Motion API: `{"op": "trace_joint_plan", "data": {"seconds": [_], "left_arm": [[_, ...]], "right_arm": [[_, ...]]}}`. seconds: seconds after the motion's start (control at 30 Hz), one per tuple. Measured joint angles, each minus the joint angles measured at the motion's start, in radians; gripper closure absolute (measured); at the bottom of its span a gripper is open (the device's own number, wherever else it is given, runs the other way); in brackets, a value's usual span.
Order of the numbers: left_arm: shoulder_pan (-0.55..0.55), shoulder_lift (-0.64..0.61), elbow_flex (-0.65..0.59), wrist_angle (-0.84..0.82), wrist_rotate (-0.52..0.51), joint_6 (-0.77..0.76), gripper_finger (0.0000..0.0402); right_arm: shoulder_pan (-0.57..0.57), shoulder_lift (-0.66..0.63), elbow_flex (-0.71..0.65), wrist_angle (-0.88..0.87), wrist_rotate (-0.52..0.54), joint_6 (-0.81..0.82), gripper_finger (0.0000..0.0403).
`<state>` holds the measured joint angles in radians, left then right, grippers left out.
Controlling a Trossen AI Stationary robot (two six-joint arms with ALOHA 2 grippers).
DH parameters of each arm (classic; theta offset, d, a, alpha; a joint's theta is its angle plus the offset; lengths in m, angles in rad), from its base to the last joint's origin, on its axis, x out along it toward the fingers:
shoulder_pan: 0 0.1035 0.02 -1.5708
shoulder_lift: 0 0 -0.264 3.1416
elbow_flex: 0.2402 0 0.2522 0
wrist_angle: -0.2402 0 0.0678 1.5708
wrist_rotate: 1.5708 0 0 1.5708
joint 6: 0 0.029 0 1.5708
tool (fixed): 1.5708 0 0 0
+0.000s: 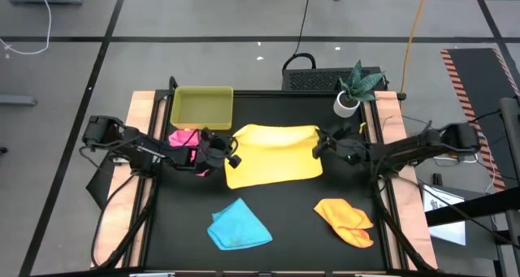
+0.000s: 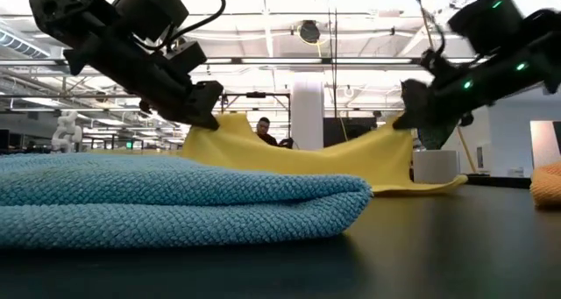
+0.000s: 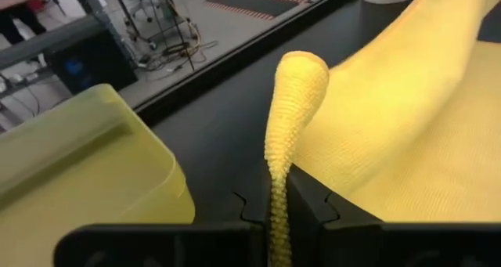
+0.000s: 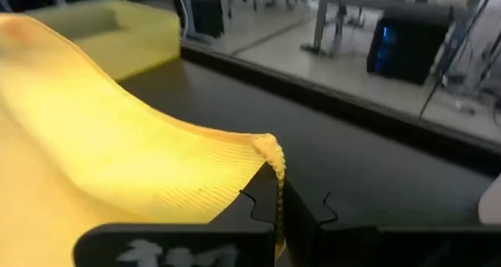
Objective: Fold microfiber towels
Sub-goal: Fold the yellow microfiber cloth
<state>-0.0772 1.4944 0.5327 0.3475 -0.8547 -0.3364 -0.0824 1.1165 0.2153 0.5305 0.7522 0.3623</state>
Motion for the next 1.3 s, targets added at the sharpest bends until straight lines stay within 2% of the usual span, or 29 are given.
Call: {"op": "trace_joint_plan", "data": {"seconds": [0.2,0.37,0.5,0.6,0.7,0.87,1.0,1.07,1.17,1.3], "left_arm": [[-0.006,0.012,0.000,-0.065,0.002,-0.058,0.0371],[-0.010,0.037,0.000,-0.061,0.031,-0.043,0.0369],[-0.009,0.036,0.001,-0.051,0.064,-0.014,0.0346],[-0.001,0.036,0.000,-0.079,0.051,-0.012,0.0313],[0.013,0.025,0.000,-0.126,0.011,-0.009,0.0281],[0.017,-0.019,0.000,-0.166,-0.087,-0.079,0.0256],[-0.004,-0.032,0.000,-0.128,-0.113,-0.057,0.0258],[-0.010,-0.027,0.000,-0.079,-0.057,-0.014,0.0264],[0.004,0.014,0.001,0.012,0.126,0.061,0.0276],[0.036,0.100,0.003,0.096,0.275,0.096,0.0293]], "right_arm": [[-0.172,0.089,0.000,0.093,-0.103,-0.095,0.0371],[-0.322,0.073,0.007,0.108,-0.274,-0.137,0.0321],[-0.359,0.048,0.019,0.108,-0.391,-0.121,0.0289],[-0.320,0.037,0.027,0.110,-0.514,-0.066,0.0279],[-0.224,0.042,0.026,0.096,-0.595,-0.026,0.0283],[-0.017,0.082,0.026,0.040,-0.597,0.028,0.0310],[0.068,0.149,0.025,0.037,-0.597,0.071,0.0341],[0.076,0.195,0.032,0.022,-0.596,0.091,0.0359],[0.066,0.266,0.081,-0.075,-0.598,0.111,0.0387],[0.042,0.329,0.209,-0.291,-0.626,0.108,0.0399]]}}
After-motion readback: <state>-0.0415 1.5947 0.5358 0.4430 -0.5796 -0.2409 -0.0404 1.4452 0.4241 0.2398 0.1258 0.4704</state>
